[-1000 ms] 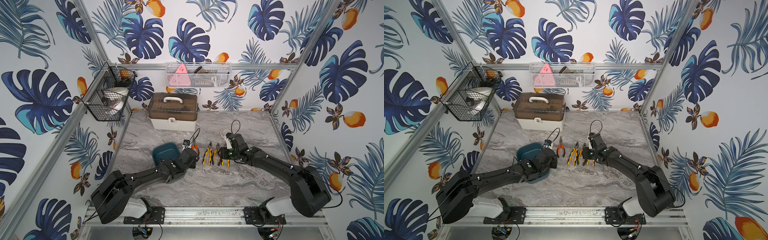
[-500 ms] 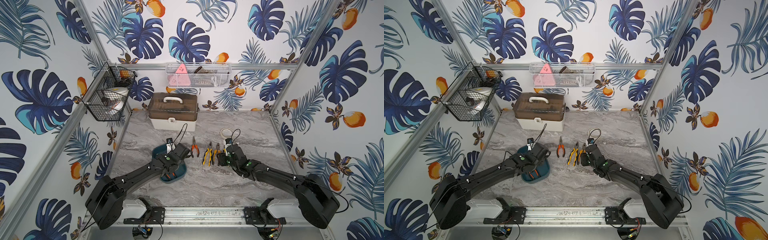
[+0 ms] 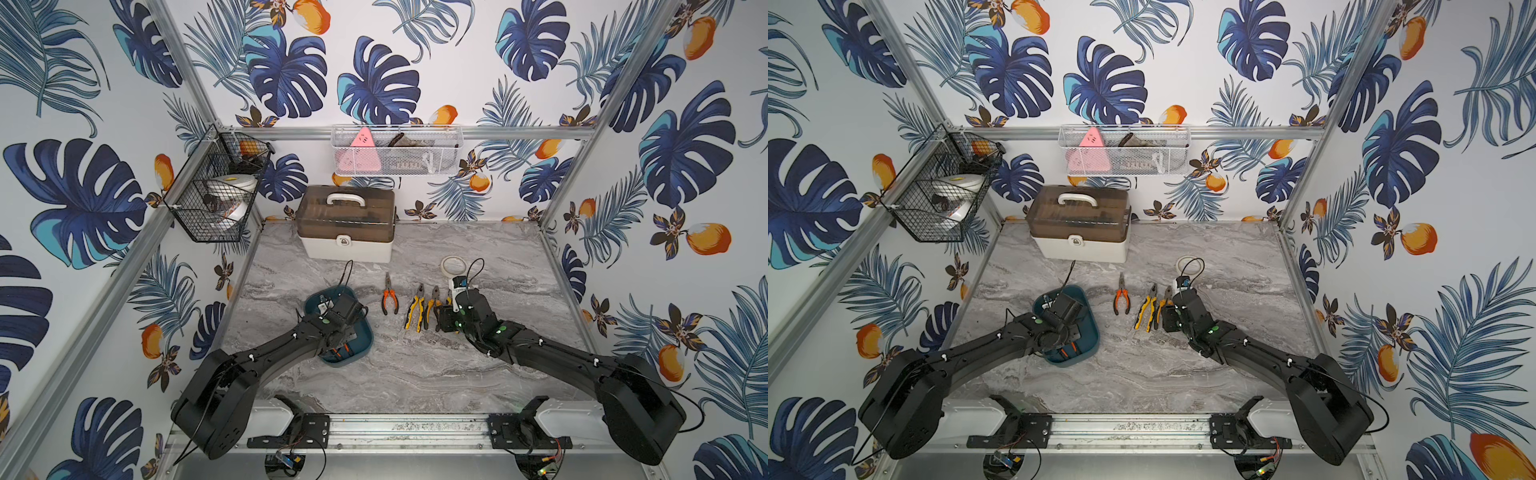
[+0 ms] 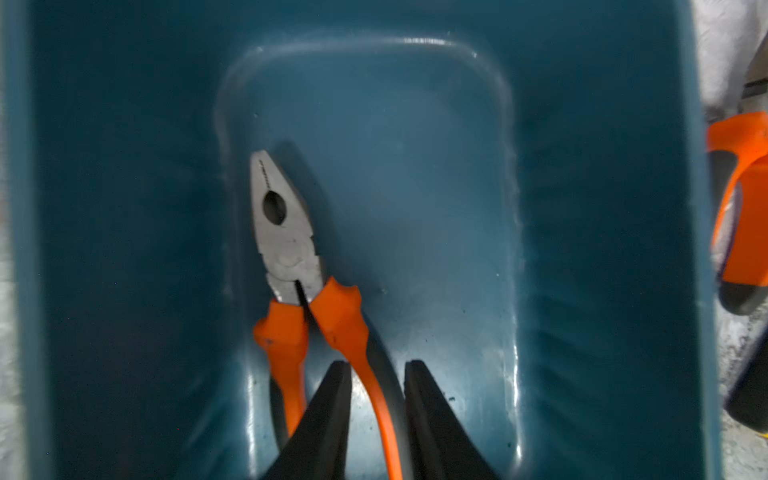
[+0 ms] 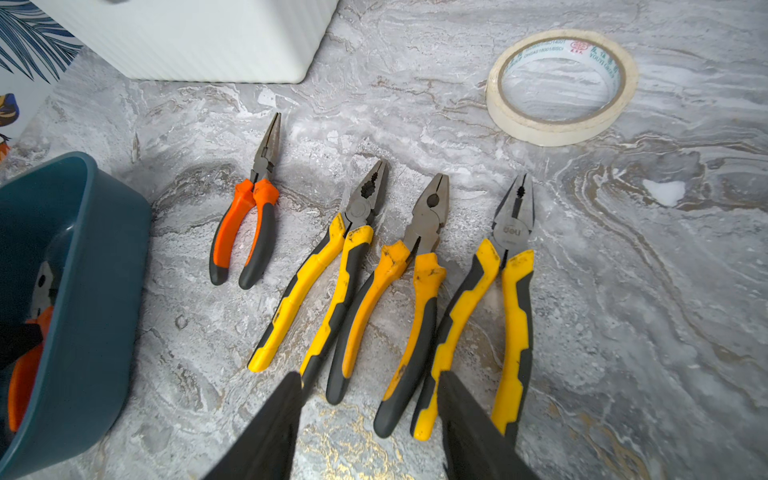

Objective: Take the pliers out of the storage box
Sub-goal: Pick up the pliers from the storage box.

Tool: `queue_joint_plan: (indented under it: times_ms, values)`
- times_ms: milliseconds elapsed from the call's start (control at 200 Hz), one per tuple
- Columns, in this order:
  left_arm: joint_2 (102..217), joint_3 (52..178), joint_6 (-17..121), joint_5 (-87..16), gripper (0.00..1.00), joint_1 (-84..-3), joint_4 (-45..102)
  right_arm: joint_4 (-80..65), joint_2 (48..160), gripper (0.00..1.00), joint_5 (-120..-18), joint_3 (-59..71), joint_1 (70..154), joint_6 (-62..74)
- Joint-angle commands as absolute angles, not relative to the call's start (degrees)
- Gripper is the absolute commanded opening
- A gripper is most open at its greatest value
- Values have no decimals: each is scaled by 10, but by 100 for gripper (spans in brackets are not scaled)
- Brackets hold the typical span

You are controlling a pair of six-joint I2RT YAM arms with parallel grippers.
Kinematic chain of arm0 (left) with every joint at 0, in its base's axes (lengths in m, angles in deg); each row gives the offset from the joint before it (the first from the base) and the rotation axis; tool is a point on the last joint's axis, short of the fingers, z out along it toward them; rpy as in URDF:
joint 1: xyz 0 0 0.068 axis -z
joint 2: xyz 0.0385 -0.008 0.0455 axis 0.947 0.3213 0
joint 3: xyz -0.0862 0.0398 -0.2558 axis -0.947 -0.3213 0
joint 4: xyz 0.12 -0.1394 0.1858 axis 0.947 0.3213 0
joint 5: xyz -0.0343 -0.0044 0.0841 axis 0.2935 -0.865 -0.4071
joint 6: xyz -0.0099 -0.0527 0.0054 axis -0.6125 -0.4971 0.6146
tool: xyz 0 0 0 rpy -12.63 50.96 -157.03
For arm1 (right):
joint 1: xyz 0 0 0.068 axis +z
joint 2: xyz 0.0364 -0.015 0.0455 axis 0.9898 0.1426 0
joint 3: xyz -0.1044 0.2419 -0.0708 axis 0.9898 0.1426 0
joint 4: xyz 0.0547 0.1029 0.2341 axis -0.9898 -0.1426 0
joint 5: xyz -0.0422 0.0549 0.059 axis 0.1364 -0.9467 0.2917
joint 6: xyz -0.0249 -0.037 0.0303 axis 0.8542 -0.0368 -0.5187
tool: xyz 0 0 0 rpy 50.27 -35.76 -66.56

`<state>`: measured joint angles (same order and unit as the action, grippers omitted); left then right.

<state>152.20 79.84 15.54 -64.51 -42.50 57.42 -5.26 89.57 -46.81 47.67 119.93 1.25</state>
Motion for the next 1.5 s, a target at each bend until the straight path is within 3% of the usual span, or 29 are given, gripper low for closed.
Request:
queue_joint_plan:
  times_ms: [0, 490, 540, 650, 966, 1221, 1356, 1496]
  values:
    - [1543, 795, 150, -633, 31, -427, 541, -40, 899, 56, -471, 473, 1199, 8]
    - [1579, 770, 155, -653, 29, -426, 508, -41, 906, 55, -467, 470, 1199, 12]
    - [1570, 770, 158, -657, 24, -427, 513, -41, 908, 56, -467, 470, 1199, 12]
    - [1543, 776, 171, -666, 0, -426, 526, -42, 912, 55, -467, 467, 1199, 12]
    - [1471, 819, 292, -638, 0, -424, 544, -47, 911, 56, -475, 463, 1199, 5]
    - [1400, 850, 337, -627, 0, -366, 550, -73, 883, 55, -629, 423, 1199, -87]
    - [1383, 841, 361, -550, 0, -332, 487, 78, 888, 56, -757, 467, 1201, -220]
    - [1386, 829, 369, -499, 0, -308, 428, 207, 921, 56, -794, 492, 1216, -311]
